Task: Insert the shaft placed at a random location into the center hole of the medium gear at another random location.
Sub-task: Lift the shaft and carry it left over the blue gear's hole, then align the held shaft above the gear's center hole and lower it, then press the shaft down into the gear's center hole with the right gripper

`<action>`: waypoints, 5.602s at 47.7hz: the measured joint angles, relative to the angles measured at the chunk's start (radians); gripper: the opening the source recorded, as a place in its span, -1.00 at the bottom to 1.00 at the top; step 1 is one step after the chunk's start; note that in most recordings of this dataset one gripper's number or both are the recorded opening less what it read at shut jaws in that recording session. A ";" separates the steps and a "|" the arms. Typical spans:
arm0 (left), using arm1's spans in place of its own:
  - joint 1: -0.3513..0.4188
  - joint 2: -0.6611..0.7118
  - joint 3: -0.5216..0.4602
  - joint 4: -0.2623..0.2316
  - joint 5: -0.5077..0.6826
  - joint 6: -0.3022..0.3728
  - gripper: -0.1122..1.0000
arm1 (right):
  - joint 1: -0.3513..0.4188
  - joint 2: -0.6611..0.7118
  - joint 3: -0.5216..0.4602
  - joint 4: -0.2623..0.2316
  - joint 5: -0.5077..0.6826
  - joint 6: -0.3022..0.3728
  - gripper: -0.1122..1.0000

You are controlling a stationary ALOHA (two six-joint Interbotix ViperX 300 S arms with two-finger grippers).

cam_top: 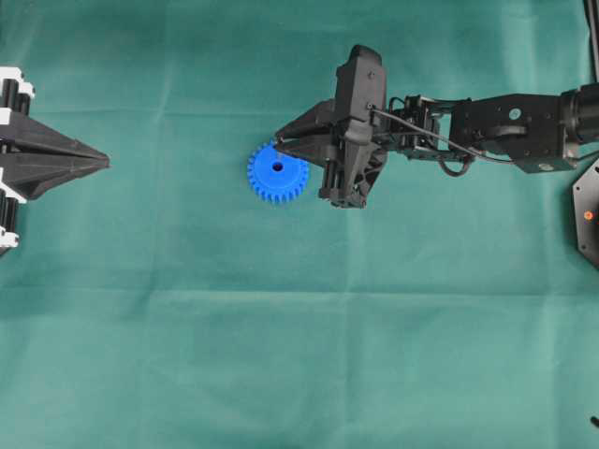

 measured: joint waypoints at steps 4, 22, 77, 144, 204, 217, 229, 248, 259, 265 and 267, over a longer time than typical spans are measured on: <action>-0.002 -0.002 0.000 0.000 0.000 0.000 -0.80 | 0.000 0.002 0.000 -0.002 0.002 0.000 -0.57; 0.000 0.000 0.000 -0.002 0.000 0.000 -0.80 | 0.002 0.084 -0.012 0.003 -0.035 0.002 -0.57; 0.000 0.000 0.000 -0.002 0.005 0.000 -0.80 | 0.008 0.044 -0.008 0.008 -0.077 0.000 -0.57; 0.011 0.000 0.000 -0.002 0.017 0.000 -0.80 | 0.009 0.097 -0.008 0.009 -0.117 0.000 -0.57; 0.012 0.000 0.000 0.000 0.025 -0.002 -0.80 | 0.015 0.190 0.005 0.032 -0.137 0.003 -0.57; 0.011 0.000 0.000 -0.002 0.025 0.000 -0.80 | 0.017 0.190 0.003 0.032 -0.123 0.005 -0.57; 0.011 0.000 0.000 0.000 0.026 -0.002 -0.80 | 0.017 0.190 0.003 0.032 -0.117 0.005 -0.28; 0.012 0.000 0.000 -0.002 0.026 -0.002 -0.80 | 0.014 0.126 0.026 0.034 -0.052 0.017 0.65; 0.012 0.000 0.000 -0.002 0.028 -0.002 -0.80 | 0.015 0.061 0.052 0.034 -0.005 0.018 0.68; 0.012 0.000 0.000 -0.002 0.028 -0.002 -0.80 | 0.014 0.041 0.060 0.034 0.026 0.017 0.68; 0.012 0.000 0.000 -0.002 0.028 -0.002 -0.80 | 0.015 0.038 0.060 0.034 0.037 0.018 0.68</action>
